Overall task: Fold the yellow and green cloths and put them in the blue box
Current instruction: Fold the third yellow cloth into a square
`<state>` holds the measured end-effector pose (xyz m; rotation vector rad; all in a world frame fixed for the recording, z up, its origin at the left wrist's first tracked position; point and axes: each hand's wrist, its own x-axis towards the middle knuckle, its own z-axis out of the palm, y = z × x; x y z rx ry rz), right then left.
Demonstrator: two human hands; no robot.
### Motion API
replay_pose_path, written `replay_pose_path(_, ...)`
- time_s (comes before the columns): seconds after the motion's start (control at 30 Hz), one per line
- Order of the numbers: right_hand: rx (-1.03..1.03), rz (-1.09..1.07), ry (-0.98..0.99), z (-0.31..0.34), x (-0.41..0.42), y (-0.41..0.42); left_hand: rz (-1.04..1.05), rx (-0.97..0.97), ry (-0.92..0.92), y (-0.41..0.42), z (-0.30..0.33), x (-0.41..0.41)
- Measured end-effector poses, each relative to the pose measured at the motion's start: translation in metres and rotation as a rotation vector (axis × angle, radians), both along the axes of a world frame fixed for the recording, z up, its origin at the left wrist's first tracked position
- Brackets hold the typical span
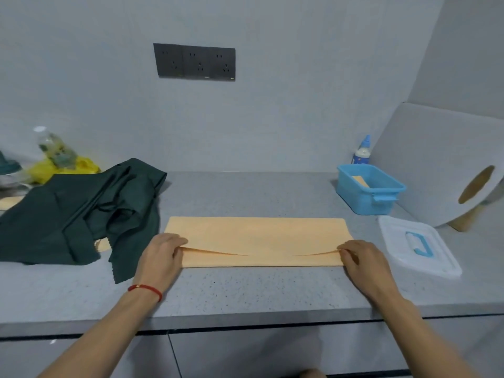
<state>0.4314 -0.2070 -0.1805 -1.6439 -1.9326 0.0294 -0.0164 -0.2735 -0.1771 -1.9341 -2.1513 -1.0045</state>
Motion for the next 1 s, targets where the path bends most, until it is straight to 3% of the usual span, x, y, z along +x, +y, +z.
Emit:
replay_pose_path(0.2, 0.028, -0.041, 0.038, 0.002, -0.001, -0.002, -0.025, 0.146, 0.004, -0.009, 0.008, 0.003)
replay_pose_path(0.47, -0.005, -0.075, 0.028, 0.004, -0.003, -0.006, 0.032, 0.023, -0.018, -0.004, 0.003, 0.003)
replay_pose_path(0.8, 0.018, -0.101, 0.0, 0.009, -0.007, -0.013, 0.058, 0.009, -0.024, -0.001, -0.001, 0.002)
replay_pose_path(1.0, 0.034, -0.109, -0.007, 0.012, -0.011, -0.015, 0.084, 0.029, 0.304, -0.002, 0.015, 0.03)
